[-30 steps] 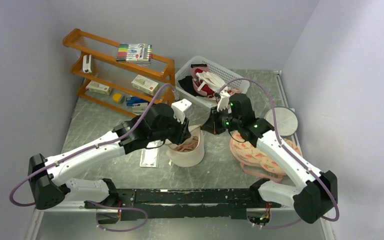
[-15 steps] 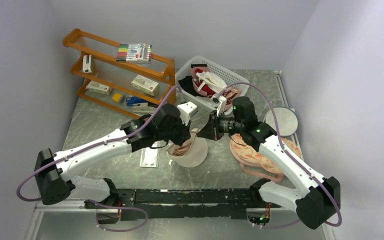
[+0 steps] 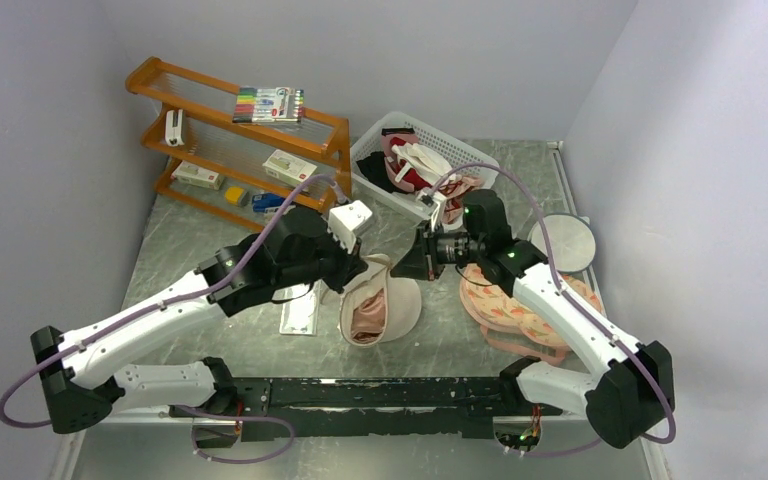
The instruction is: Unzip the laundry bag and remove the bra
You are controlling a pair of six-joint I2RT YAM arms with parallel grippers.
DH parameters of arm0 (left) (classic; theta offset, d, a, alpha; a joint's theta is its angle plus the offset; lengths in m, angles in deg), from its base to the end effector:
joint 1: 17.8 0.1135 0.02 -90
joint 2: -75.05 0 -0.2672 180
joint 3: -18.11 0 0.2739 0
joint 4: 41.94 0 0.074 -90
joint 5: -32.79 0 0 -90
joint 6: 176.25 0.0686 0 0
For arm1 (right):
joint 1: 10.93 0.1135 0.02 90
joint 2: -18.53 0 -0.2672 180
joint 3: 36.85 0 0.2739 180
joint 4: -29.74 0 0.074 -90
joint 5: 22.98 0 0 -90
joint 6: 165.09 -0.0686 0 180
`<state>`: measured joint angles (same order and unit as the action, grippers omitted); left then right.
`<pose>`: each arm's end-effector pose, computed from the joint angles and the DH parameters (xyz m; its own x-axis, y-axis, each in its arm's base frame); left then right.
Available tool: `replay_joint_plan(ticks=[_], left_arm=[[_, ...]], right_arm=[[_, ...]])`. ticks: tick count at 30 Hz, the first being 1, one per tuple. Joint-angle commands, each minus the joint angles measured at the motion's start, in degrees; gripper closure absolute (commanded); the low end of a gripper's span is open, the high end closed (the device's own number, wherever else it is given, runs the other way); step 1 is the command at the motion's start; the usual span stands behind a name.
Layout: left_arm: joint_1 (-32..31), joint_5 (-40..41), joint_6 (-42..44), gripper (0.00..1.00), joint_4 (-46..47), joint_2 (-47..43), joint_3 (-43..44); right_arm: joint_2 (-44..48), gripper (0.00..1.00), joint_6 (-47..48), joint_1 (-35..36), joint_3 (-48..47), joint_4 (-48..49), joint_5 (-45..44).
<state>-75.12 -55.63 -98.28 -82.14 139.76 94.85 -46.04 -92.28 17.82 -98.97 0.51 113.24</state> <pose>0.1633 -0.2510 0.3449 -0.4219 0.2719 -0.8649 0.7569 0.6307 -0.1710 0.2237 0.1792 0.2793 -0.6974 -0.1494 -0.7009 -0.6965 0.3718 0.6137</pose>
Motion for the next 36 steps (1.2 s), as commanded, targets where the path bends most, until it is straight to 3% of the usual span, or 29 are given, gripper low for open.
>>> replay_joint_plan(ticks=[1, 7, 16, 23, 29, 36], left_arm=[[-0.1, -0.7, 6.2, 0.93, 0.5, -3.7, 1.4], [-0.1, 1.2, 9.2, 0.93, -1.7, -5.8, 2.3], [-0.1, 0.6, 11.6, 0.93, -0.9, -7.5, 3.9], [-0.1, -1.8, 12.7, 0.93, -1.2, -8.7, 4.7], [-0.1, -6.7, 12.7, 0.93, 0.7, -8.5, 4.7], [-0.1, -9.6, 12.1, 0.93, 2.6, -8.4, 6.3]], right_arm=[[-0.1, 1.0, 0.8, -4.1, -0.9, -0.7, 5.8], [-1.1, 1.0, -0.6, -10.5, 1.4, 1.6, 12.5], [-6.0, 1.0, -6.0, -13.3, 3.6, 10.6, 19.8], [-8.8, 1.0, -2.2, -13.2, 2.7, 6.4, 16.1], [-12.7, 0.92, -5.2, -11.7, 3.2, 11.7, 17.3], [-15.7, 0.92, -5.1, -10.7, 1.2, 12.2, 16.6]])
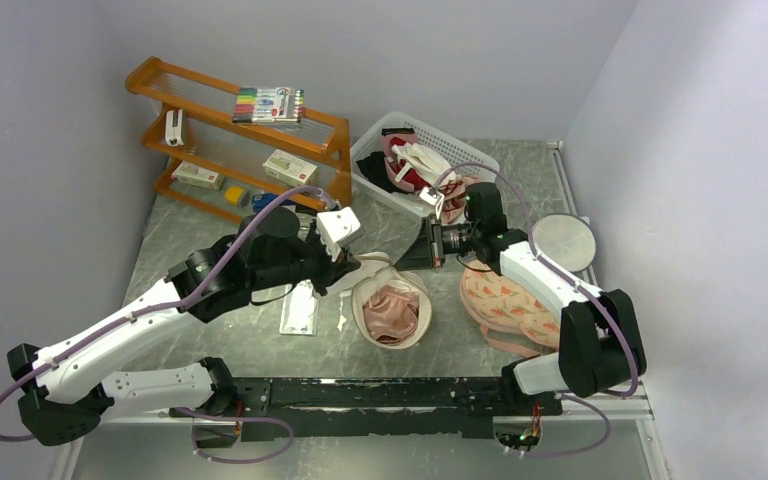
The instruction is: Unzip the laundry bag and remove the bra
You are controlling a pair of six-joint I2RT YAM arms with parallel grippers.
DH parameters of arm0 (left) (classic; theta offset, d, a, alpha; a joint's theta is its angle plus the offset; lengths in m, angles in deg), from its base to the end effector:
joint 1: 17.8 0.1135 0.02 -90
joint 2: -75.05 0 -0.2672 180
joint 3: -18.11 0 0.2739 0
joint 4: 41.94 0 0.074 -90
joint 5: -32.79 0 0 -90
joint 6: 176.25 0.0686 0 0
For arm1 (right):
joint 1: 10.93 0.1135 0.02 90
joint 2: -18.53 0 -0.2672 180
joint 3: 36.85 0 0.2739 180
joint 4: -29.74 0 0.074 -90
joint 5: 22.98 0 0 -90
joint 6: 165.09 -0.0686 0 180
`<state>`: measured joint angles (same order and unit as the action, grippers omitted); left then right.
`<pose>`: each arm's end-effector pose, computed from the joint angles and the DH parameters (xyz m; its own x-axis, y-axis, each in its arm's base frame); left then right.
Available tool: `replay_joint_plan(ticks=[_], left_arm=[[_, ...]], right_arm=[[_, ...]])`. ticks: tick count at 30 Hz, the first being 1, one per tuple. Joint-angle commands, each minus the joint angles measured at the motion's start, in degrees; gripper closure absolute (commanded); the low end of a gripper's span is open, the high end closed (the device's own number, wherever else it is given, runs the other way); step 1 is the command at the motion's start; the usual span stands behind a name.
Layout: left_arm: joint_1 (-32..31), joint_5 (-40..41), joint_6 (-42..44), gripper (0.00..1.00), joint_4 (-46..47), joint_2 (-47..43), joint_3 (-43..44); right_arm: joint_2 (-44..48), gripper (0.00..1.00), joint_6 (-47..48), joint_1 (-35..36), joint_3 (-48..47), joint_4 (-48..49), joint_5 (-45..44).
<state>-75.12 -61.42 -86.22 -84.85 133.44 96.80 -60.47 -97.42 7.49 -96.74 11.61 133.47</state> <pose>0.1406 -0.2286 0.3813 -0.2071 0.3238 -0.9232 0.8761 0.4813 -0.0277 0.2729 0.1572 0.2248 -0.8421 -0.1205 -0.5256 -0.5391 0.2100 0.8156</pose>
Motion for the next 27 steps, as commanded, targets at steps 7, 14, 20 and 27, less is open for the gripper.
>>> replay_joint_plan(ticks=[7, 14, 20, 27], left_arm=[[-0.1, -4.9, -3.4, 0.93, 10.5, -3.6, 1.4], [-0.1, -6.8, -6.2, 0.93, 14.5, -3.5, -0.5], [-0.1, -3.4, -8.1, 0.93, 14.5, -3.9, -2.0], [-0.1, 4.8, -13.2, 0.93, 11.2, -3.2, -1.9]], right_arm=[[-3.4, 0.92, -5.0, 2.4, 0.2, 9.3, -3.6], [-4.6, 0.9, -5.0, 7.0, -0.8, 11.8, -4.3], [-4.1, 0.89, -4.3, 6.7, -1.5, 11.0, -5.8], [1.6, 0.74, 2.1, 5.9, -3.8, -6.7, -21.9]])
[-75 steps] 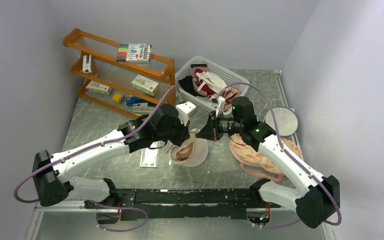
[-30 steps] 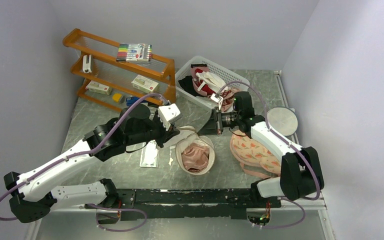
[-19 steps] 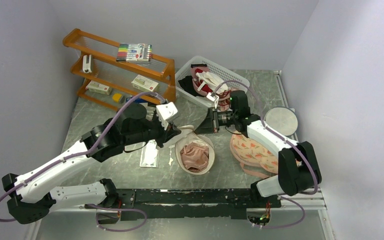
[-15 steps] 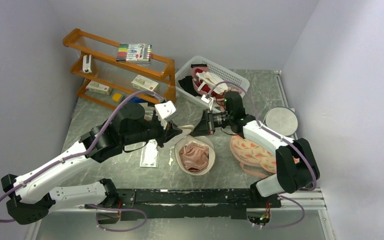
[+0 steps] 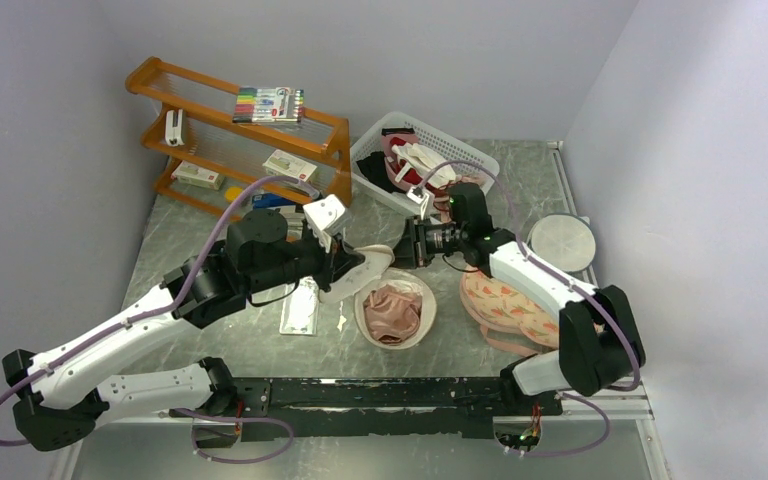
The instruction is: Unzip the laundry bag and remove the bra
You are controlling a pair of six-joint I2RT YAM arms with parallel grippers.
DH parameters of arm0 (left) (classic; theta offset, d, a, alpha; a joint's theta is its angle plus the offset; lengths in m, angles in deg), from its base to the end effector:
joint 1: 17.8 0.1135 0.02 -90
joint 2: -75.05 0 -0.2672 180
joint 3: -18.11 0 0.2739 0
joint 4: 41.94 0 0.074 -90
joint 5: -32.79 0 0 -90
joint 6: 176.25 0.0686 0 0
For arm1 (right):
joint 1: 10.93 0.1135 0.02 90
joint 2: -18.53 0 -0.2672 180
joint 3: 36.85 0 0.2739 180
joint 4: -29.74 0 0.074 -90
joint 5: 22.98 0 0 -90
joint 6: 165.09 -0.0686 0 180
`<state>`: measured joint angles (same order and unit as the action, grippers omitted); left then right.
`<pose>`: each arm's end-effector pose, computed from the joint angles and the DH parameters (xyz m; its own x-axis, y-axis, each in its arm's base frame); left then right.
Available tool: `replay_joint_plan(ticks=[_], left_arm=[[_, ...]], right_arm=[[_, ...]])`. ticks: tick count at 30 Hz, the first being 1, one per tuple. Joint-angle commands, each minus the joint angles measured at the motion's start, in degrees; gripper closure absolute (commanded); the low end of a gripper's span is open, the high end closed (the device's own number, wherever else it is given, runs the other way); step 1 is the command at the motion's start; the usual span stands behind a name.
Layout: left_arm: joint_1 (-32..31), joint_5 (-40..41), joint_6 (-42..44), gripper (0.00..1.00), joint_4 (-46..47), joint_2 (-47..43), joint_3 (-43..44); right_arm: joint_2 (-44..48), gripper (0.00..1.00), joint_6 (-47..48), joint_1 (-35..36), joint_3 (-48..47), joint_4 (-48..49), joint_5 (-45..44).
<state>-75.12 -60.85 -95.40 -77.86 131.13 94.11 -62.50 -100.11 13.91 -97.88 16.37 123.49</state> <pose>0.1396 -0.2257 0.3893 -0.2858 0.1515 -0.9462 0.8382 0.5182 -0.1701 0.2747 0.1902 0.2222 -0.8176 -0.1211 -0.5628 -0.5716 0.2870 0.7687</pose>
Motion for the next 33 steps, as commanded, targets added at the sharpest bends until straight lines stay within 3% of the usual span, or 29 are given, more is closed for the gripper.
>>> replay_joint_plan(ticks=[1, 10, 13, 22, 27, 33], left_arm=[[-0.1, 5.4, -5.1, 0.93, 3.4, -0.5, 0.9], [-0.1, 15.9, -15.6, 0.93, -3.4, 3.5, 3.2], [-0.1, 16.6, -16.5, 0.93, -4.0, 4.1, 3.9], [0.3, 19.0, -19.0, 0.93, -6.1, 5.5, 6.2], [1.2, 20.1, -20.6, 0.93, -7.8, 6.9, 7.3], [5.6, 18.9, -22.1, 0.93, -9.9, 6.6, 7.7]], right_arm=[[5.1, 0.7, 5.6, -0.5, -3.4, -14.6, -14.7], [14.4, 0.17, 7.9, -0.4, -12.4, -38.2, -40.3], [16.0, 0.09, 5.9, 0.8, -12.9, -42.1, -41.6], [19.5, 0.03, -5.8, 18.3, -10.8, -47.6, -51.6], [18.6, 0.03, -9.1, 23.4, -10.0, -50.1, -57.3], [16.5, 0.19, -8.7, 23.9, -9.6, -53.0, -63.6]])
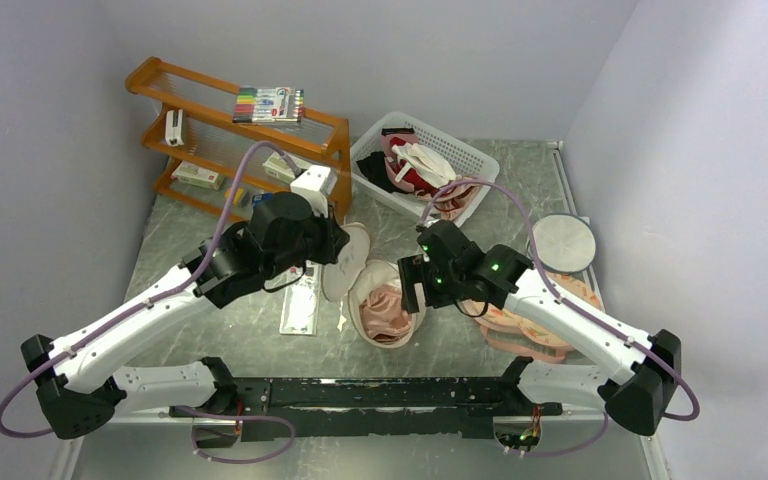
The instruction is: Unzip the laundry bag and remove the bra
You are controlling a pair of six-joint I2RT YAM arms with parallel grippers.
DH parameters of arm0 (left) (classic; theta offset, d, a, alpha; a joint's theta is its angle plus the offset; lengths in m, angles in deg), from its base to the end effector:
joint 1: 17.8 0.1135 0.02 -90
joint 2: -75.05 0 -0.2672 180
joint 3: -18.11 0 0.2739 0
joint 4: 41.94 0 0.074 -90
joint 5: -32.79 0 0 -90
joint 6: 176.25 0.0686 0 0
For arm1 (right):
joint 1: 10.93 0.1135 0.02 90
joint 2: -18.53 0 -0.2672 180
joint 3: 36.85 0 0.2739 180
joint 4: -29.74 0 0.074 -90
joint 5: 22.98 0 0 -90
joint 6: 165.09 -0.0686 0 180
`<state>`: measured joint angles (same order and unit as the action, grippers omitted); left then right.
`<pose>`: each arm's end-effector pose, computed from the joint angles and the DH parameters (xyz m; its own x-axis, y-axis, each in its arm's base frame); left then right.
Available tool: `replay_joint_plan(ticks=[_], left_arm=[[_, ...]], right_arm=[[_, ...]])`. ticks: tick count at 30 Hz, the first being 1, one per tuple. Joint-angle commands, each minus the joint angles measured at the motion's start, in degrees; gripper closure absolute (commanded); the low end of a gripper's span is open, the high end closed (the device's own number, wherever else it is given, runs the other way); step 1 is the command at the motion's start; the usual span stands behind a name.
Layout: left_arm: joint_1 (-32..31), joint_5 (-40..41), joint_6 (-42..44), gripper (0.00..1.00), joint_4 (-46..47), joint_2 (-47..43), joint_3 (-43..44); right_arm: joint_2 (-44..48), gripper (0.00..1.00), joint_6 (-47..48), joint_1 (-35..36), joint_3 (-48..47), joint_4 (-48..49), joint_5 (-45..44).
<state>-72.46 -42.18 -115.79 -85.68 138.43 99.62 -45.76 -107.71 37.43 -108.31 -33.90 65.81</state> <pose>0.1805 -0.2239 0.3770 -0.5393 -0.0627 -0.8398 0.4445 0.8258 -0.3471 0.1703 0.1893 0.2696 -0.8651 -0.1619 -0.4747 -0.3242 0.9027 0.2829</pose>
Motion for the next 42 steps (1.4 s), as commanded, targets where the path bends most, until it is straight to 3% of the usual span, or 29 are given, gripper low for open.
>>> replay_joint_plan(ticks=[1, 7, 14, 19, 22, 28, 32, 37, 42], left_arm=[[3.8, -0.4, -1.8, 0.93, -2.5, -1.0, 2.1], [9.8, -6.2, -3.7, 0.93, -4.3, -3.8, -0.8], [12.8, -9.1, -6.0, 0.93, -8.0, -6.6, -4.1], [13.0, -7.5, -8.0, 0.89, -10.5, -9.6, -7.6], [13.0, -6.2, -8.7, 0.75, -10.7, -11.2, -10.6], [13.1, -2.4, -6.5, 0.63, -10.7, -10.6, -13.3], [13.1, 1.1, -5.0, 0.46, -13.4, -8.6, -12.2], [13.1, -3.3, -4.3, 0.22, -11.7, -8.2, -12.2], [13.0, -20.3, -4.4, 0.12, 0.5, -6.7, -16.6]], right_arm=[[0.2, 0.23, -0.9, 0.5, 0.7, -2.1, -6.6], [0.7, 0.62, 1.1, 0.4, -0.5, 1.9, -13.5], [-4.7, 0.87, 8.3, -0.4, -4.8, 7.0, -16.9], [-6.0, 0.95, 14.4, -1.2, -4.8, 10.2, -14.1], [-6.2, 0.98, 16.8, -1.3, -3.3, 13.1, -11.5], [-7.0, 1.0, 17.3, -1.8, -1.9, 16.7, -8.0], [-7.2, 1.0, 17.7, -1.7, -2.4, 16.8, -7.6], [-7.2, 1.0, 18.1, -1.7, -2.9, 16.3, -8.1], [-7.4, 1.0, 18.1, -1.8, -2.5, 16.4, -7.6]])
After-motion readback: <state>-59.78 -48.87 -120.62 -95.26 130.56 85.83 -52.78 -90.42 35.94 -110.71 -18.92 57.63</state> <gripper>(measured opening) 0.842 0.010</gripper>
